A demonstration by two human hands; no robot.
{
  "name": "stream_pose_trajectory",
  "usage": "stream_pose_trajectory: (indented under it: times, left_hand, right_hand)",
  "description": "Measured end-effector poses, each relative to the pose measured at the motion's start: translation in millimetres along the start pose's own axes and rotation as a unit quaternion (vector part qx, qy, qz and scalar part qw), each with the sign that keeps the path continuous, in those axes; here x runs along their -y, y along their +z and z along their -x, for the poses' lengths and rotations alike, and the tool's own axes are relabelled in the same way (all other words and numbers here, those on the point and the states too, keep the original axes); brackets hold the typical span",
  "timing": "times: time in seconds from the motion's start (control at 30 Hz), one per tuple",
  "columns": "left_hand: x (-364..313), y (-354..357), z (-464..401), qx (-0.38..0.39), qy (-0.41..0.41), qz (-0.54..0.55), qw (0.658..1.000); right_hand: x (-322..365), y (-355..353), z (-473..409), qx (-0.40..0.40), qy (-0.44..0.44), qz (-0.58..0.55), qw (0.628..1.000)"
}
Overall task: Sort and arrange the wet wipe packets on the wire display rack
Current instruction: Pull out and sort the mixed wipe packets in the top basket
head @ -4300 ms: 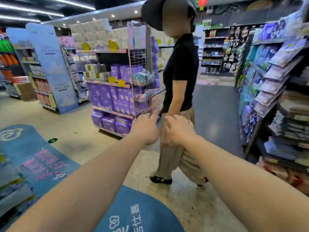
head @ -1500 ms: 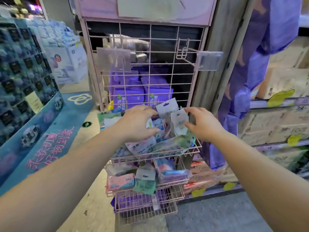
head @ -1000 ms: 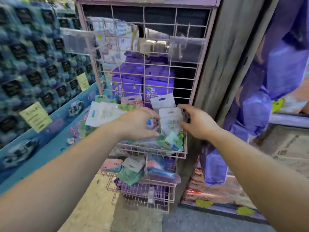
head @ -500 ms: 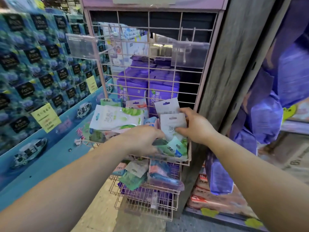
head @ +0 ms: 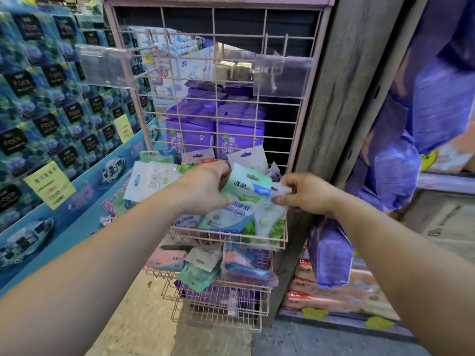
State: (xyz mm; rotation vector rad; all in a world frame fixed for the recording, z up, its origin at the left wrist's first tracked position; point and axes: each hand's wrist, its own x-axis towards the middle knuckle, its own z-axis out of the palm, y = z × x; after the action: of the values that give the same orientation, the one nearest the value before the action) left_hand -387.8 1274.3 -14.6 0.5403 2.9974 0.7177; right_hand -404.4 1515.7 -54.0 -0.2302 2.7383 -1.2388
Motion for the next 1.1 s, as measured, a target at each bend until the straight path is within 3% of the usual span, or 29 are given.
stream_pose_trajectory:
  times: [0.13,0.2,0.33,0.57,0.83,0.87,0.93,1.0,1.1]
  left_hand:
    - [3.0,-10.2,-6.2,-0.041,-0.063,-0.148,0.986]
    - [3.4,-11.4,-10.6,-0.013,-0.087,-0.179,0.98]
    - [-0.1,-11.6,-13.4,0.007,-0.073,-0.141,0.987]
    - [9.7,-3.7,-9.7,0.017,-0.001,-0.074,0.997]
    - [7.6,6.6,-4.4,0.067,0.025,-0.151,0.986]
    - [6.2,3.5,-2.8,0.07,0.014,-0.112,0.991]
    - [4.3,-2.3,-3.8,0.025,-0.02,0.064,0.997]
    - [3.9,-4.7,-13.7,-0.043,-0.033,0.197,0.979]
    - [-2.1,-1.3,-27.8,0.025,-0.024,0.137,0.99]
  right_hand:
    - [8.4,-7.1,-4.6,-0.026,0.04,0.168,0.985]
    - [12.3,-0.4,-8.1,-0.049,0.049,0.122,0.99]
    - [14.8,12.1,-18.3,-0.09,0.059,-0.034,0.994]
    - [17.9,15.2,-24.1,-0.102,0.082,0.043,0.991]
    - [27.8,9.0,-18.9,-0.152,0.0,-0.026,0.988]
    - [29.7,8.5,-18.5,-0.158,-0.015,-0.043,0.986]
    - [34.8,7.9,-18.9,-0.169,-0.045,-0.089,0.981]
    - [43.7,10.0,-18.2,-0.154,-0.087,-0.096,0.979]
    - [62.0,17.6,-17.6,-0.12,-0.136,-0.098,0.979]
